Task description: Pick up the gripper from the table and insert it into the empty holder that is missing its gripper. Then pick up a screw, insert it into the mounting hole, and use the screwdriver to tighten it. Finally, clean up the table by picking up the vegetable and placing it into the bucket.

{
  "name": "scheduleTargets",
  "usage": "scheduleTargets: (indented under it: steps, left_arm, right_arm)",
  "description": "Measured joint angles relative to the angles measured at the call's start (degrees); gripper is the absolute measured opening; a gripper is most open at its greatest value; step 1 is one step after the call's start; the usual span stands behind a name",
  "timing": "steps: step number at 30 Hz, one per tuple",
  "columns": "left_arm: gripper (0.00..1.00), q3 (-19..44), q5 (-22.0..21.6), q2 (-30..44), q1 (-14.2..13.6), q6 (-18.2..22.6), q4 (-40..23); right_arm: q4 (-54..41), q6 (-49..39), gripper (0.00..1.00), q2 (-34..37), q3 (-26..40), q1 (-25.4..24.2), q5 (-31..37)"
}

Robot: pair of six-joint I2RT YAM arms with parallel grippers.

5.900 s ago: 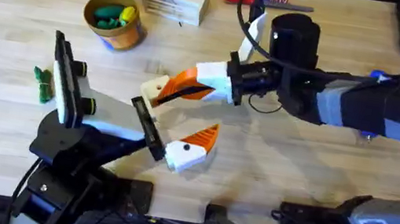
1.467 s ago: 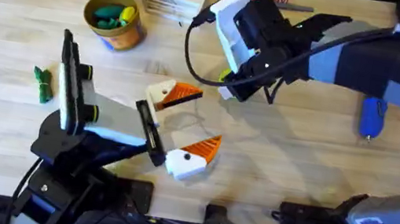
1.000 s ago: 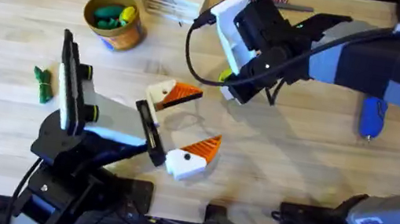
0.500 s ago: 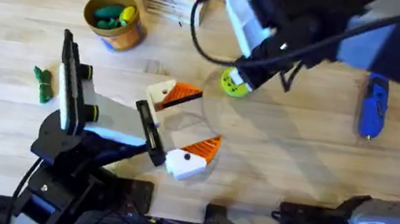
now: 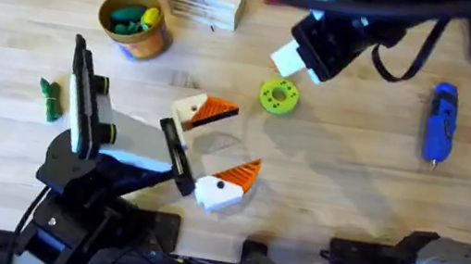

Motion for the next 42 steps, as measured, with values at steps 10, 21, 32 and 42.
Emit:
scheduleTargets:
  steps: [10, 21, 32, 42]
  left_arm:
    - [0.977, 0.0, 0.0, 0.0, 0.0, 0.0, 0.0]
    - [0.977, 0.0, 0.0, -0.01, 0.0, 0.0, 0.0]
    - [0.977, 0.0, 0.0, -0.02, 0.0, 0.02, 0.0]
    - [0.977, 0.0, 0.0, 0.0, 0.0, 0.02, 0.0]
  right_arm:
    - [3.28, 7.89, 0.004, 0.07, 2.51, 8.03, -8.63]
    - [4.81, 14.18, 0.004, 5.06, 2.73, 13.54, -9.64]
    - [5.53, 15.88, 0.004, 6.43, 3.69, 13.96, -9.54]
    - [5.33, 15.9, 0.004, 8.49, 3.99, 14.16, -9.54]
